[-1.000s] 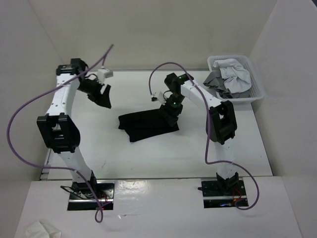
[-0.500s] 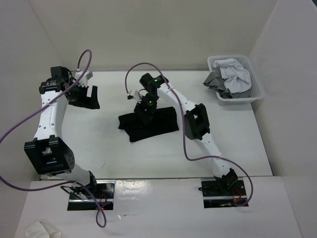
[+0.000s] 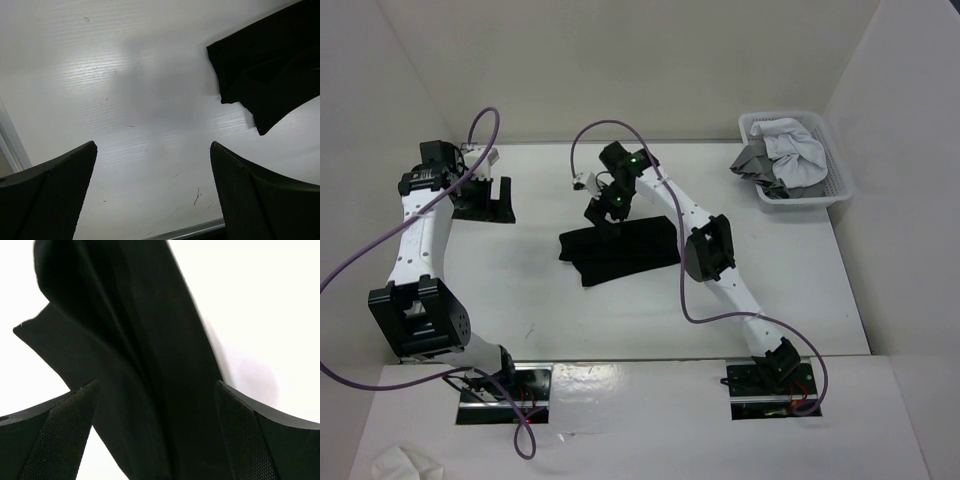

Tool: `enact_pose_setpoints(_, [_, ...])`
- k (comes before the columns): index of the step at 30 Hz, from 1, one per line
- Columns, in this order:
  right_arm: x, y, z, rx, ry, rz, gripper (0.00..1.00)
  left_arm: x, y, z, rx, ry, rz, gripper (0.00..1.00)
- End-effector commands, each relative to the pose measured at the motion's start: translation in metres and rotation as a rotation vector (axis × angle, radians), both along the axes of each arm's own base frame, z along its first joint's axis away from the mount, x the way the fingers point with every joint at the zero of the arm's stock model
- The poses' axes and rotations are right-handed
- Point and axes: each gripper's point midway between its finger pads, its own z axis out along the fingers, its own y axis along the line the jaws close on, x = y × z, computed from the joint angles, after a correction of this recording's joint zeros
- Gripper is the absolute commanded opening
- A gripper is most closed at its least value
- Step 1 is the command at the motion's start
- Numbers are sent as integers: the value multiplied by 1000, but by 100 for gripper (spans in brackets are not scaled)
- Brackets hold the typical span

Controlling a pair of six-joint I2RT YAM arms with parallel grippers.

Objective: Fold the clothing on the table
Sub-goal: Fold the skirt

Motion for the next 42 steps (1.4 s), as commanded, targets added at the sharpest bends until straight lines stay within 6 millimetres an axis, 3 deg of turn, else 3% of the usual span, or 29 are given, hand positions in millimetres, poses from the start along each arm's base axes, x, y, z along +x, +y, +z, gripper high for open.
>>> enact_pose_setpoints(1, [-16, -6, 5, -3, 51, 25, 98, 0, 0, 9, 10, -32, 3, 100])
enact_pose_setpoints(3, [-21, -9, 10, 3, 52, 49, 98, 0, -2, 9, 2, -28, -12, 100])
enact_pose_setpoints(4, [-26, -13, 0, -18, 75, 59, 98, 1, -3, 7, -9, -22, -17, 100])
enact_pose_setpoints(13, [-51, -26, -11, -62, 138, 105, 98, 3, -9, 4, -43, -7, -54, 100])
enact_pose_setpoints(21, [-46, -20, 9, -23, 102, 101, 98, 1, -10, 3, -40, 0, -61, 100])
enact_pose_setpoints(25, [-49, -22, 4, -34, 116, 100, 98, -1, -10, 5, -35, -2, -69, 100])
enact_pose_setpoints(30, [-80, -26, 1, -62, 150, 177, 98, -4, -10, 5, -30, -4, -76, 100])
enact_pose_setpoints(35, [-129, -29, -4, -110, 195, 281, 98, -5, -10, 4, -28, 2, -83, 100])
enact_pose_setpoints(40, [-147, -33, 3, -119, 201, 312, 98, -7, -12, 4, -38, 9, -88, 100])
enact_pose_setpoints(42, [-150, -32, 16, -86, 194, 316, 98, -7, -14, 4, -46, 6, -92, 100])
